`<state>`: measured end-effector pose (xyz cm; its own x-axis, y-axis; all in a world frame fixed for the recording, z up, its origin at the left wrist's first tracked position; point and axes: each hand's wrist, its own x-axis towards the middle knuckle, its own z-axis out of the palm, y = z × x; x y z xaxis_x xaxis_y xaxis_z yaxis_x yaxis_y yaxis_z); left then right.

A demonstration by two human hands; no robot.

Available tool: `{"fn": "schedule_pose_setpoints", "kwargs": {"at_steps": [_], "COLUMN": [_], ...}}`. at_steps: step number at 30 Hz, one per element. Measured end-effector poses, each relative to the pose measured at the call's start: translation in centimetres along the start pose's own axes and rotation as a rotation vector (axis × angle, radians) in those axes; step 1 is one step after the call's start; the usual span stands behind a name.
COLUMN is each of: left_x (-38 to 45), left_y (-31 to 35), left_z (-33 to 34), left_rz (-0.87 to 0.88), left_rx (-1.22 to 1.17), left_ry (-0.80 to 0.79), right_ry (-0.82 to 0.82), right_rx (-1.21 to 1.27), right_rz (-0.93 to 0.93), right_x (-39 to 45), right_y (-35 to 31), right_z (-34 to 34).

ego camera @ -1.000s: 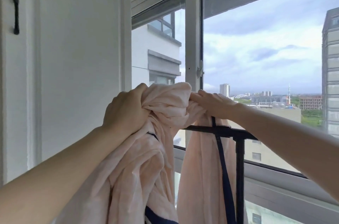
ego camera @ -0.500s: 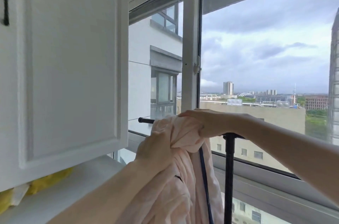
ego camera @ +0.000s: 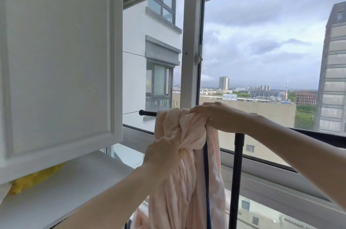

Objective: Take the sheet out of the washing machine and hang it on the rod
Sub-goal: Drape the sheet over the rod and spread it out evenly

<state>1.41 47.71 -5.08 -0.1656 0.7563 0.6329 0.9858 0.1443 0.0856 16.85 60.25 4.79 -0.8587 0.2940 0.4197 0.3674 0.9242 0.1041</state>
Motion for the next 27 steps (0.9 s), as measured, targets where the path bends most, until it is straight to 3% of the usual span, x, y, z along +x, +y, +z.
{"fn": "schedule_pose_setpoints", "kwargs": {"at_steps": [5, 8, 13, 15, 18, 23, 27], "left_x": [0.1, -0.3, 0.3, 0.2, 0.1, 1.3, 3.0], "left_y": [-1.0, -1.5, -3.0, -4.0, -6.4, -11.1, -13.5], "left_z": [2.4, 4.0, 4.4, 4.5, 4.8, 5.9, 6.1], "left_rz": [0.037, 0.04, 0.199, 0.269, 0.351, 0.372, 0.235], "left_rx": [-0.025, -0.168, -0.292, -0.321, -0.385, -0.618, -0.697], "left_ry": [-0.04, -0.106, -0.088, -0.095, -0.103, 0.131, 0.278], "right_ry": [-0.009, -0.024, 0.0, 0.019, 0.082, 0.268, 0.252], "right_rx": [-0.005, -0.013, -0.046, -0.125, -0.433, -0.602, -0.651], "right_rz": [-0.013, -0.014, 0.051, 0.115, 0.126, 0.179, 0.284], "right_x": [-0.4, 0.1, 0.0, -0.4, -1.1, -1.5, -1.9], "right_y": [0.0, -0.7, -1.2, -1.7, -2.8, -4.8, -6.5], "right_z": [0.1, 0.2, -0.2, 0.0, 1.6, 4.1, 5.7]}}
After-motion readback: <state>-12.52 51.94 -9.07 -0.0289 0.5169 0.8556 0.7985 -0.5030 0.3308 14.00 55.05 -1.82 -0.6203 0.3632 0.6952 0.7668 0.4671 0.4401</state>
